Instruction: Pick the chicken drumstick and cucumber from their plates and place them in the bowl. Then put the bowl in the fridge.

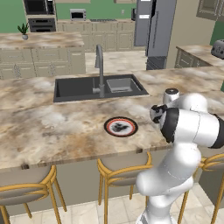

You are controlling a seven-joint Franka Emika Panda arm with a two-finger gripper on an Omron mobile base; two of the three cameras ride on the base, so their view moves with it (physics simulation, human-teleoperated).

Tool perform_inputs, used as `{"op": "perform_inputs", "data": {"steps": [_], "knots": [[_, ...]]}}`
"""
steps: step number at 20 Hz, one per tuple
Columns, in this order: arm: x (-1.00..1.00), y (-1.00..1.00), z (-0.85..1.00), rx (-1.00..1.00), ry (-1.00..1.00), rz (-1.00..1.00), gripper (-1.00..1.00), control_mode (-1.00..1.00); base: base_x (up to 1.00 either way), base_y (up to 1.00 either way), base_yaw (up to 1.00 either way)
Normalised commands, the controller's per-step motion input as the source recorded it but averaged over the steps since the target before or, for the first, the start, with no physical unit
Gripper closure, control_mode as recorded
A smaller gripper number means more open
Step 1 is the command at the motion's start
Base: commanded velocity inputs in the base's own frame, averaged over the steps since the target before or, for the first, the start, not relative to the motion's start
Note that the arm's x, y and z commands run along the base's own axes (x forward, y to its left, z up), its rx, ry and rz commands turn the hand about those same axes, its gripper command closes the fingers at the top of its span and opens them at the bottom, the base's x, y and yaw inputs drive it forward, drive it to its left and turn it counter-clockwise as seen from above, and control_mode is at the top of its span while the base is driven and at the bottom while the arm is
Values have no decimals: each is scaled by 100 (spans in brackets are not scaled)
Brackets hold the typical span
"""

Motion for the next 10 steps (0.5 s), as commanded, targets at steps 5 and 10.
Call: {"op": "perform_inputs", "data": {"steps": [5,10], "knots": [[-43,9,43,-1,-1,0,100,-100,0,0,0],[-36,16,27,-11,-15,0,100,-100,0,0,0]]}}
